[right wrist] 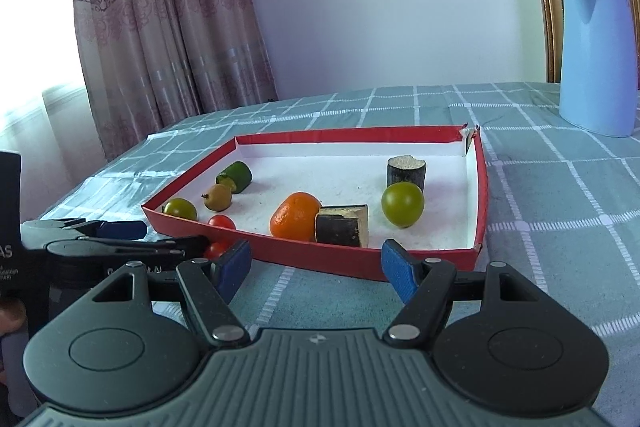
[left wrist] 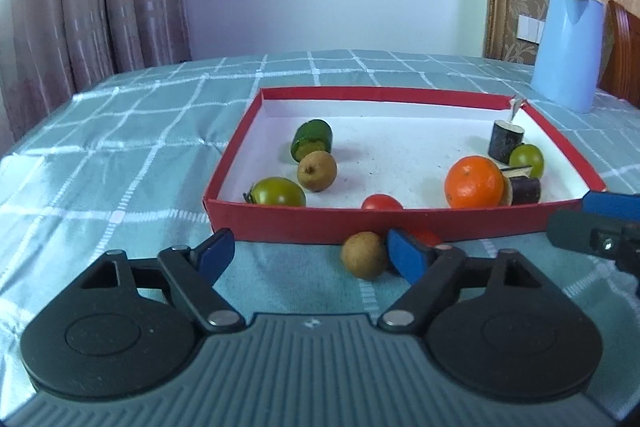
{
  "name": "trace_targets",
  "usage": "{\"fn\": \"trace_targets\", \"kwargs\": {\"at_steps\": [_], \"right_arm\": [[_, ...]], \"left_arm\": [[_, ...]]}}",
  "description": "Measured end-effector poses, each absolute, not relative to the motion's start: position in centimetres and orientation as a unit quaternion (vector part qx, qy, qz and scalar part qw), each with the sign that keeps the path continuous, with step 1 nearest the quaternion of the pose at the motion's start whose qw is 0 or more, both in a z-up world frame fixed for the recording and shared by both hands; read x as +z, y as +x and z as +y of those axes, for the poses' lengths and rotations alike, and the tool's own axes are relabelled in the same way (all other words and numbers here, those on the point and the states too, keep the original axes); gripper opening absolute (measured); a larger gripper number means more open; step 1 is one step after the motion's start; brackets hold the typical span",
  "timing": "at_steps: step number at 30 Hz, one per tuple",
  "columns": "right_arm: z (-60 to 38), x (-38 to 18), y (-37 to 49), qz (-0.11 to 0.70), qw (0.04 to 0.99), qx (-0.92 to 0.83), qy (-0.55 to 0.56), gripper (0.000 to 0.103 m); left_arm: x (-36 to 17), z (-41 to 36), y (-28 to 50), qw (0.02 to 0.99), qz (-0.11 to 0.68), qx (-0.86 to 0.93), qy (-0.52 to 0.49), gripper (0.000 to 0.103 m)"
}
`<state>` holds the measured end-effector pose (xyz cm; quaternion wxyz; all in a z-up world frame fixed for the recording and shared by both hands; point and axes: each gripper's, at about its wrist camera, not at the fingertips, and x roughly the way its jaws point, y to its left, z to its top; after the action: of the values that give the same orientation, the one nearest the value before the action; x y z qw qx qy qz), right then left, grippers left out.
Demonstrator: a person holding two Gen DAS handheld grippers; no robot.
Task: Organize fruits
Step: 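Withdraw both open tools from the tray toward the remaining produce, then close the left tool on another brown round fruit while the right approaches a red cherry tomato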
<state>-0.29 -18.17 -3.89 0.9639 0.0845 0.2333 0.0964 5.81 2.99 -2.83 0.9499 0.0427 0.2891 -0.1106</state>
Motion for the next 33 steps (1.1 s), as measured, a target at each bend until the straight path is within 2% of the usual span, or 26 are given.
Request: {"fn": "trace_targets", "kwargs": {"at_steps": [2,4,10,12,19,25,33], "right_arm": [[-18.1,-3.9,-0.3,0.232,0.964,0.096,0.084,0.072],[-18.1,-3.9,-0.4,0.233,0.964,0.096,0.082,0.072],[-17.8,-3.9,-0.2,0.236,0.964,0.100,0.075,0.072],[-17.7,-4.0,-0.3,0.237,0.964,0.099,0.070,0.072],[-17.2,-4.2,-0.2,0.244,0.963,0.103,0.061,0.072],[-16.2,-4.5,0.1,0.256,0.958,0.116,0.053,0.072],[-13.8,-4.6,0.6,0.264,0.955,0.124,0.048,0.071]], "left_arm": [[-3.1,3.1,5.7,0.941,0.309,-0.132,0.045,0.031],[-3.2,3.3,5.4,0.942,0.307,-0.126,0.045,0.030],[-3.1,2.7,5.8,0.945,0.303,-0.109,0.057,0.031],[-3.2,2.4,6.2,0.945,0.304,-0.103,0.060,0.037],[-3.2,4.4,6.3,0.949,0.306,-0.076,0.016,0.045],[-3.2,4.4,6.5,0.949,0.308,-0.060,0.023,0.046],[-3.2,5.9,6.7,0.951,0.306,-0.042,-0.015,0.047]]}}
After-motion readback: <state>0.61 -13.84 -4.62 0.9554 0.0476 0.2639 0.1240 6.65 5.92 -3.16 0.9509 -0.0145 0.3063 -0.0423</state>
